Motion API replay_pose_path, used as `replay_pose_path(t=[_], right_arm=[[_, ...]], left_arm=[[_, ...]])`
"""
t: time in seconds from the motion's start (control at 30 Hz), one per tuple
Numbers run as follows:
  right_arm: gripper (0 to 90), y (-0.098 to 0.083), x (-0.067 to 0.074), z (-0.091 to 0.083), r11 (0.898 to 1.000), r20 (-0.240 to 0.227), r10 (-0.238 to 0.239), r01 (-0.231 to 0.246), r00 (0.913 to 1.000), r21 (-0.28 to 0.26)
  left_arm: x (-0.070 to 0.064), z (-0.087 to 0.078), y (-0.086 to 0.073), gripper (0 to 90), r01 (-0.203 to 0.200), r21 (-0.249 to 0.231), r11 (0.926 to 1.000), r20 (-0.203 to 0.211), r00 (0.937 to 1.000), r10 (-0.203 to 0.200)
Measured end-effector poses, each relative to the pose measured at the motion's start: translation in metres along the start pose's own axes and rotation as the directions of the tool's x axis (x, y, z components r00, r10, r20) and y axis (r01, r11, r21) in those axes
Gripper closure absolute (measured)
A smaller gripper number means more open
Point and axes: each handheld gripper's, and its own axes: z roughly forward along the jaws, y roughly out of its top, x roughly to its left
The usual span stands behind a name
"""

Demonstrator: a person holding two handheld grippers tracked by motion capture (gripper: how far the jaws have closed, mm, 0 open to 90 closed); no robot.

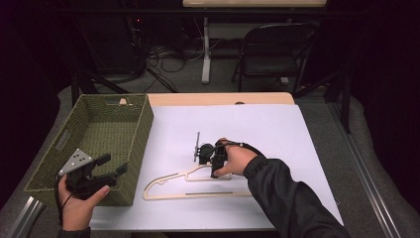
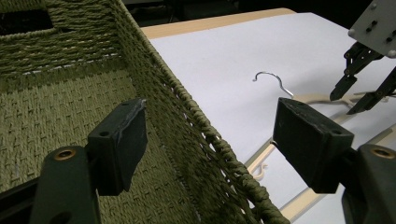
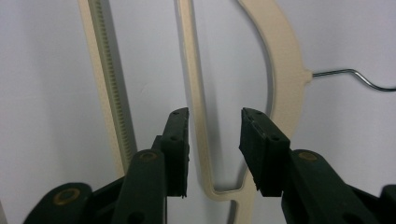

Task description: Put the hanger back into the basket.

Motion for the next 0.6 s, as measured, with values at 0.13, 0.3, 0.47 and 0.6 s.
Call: replay_pose_path(t=[0.13,0.3,0.47,0.6], right_arm=[[66.3,-0.002,0.0,0.007,1.0,-0.017,-0.011,0.011,0.9998,0.021],[68.1,-0.003,0.0,0.011,0.999,-0.028,-0.009,0.01,0.9996,0.034],[70.1,-0.005,0.001,0.015,0.999,-0.03,-0.01,0.011,0.9995,0.049],[71.6,-0.007,0.001,0.018,0.998,-0.038,-0.02,0.022,0.9991,0.058]], left_arm=[[0.0,0.001,0.0,25.9,0.0,0.001,1.0,0.001,1.0,0.0],[0.0,0.001,-0.001,26.0,0.002,0.002,1.0,0.0,1.0,-0.002],[0.0,0.002,-0.001,25.9,0.002,0.002,1.0,0.0,1.0,-0.002],[0.0,0.002,-0.001,25.9,0.001,0.003,1.0,0.002,1.0,-0.001]])
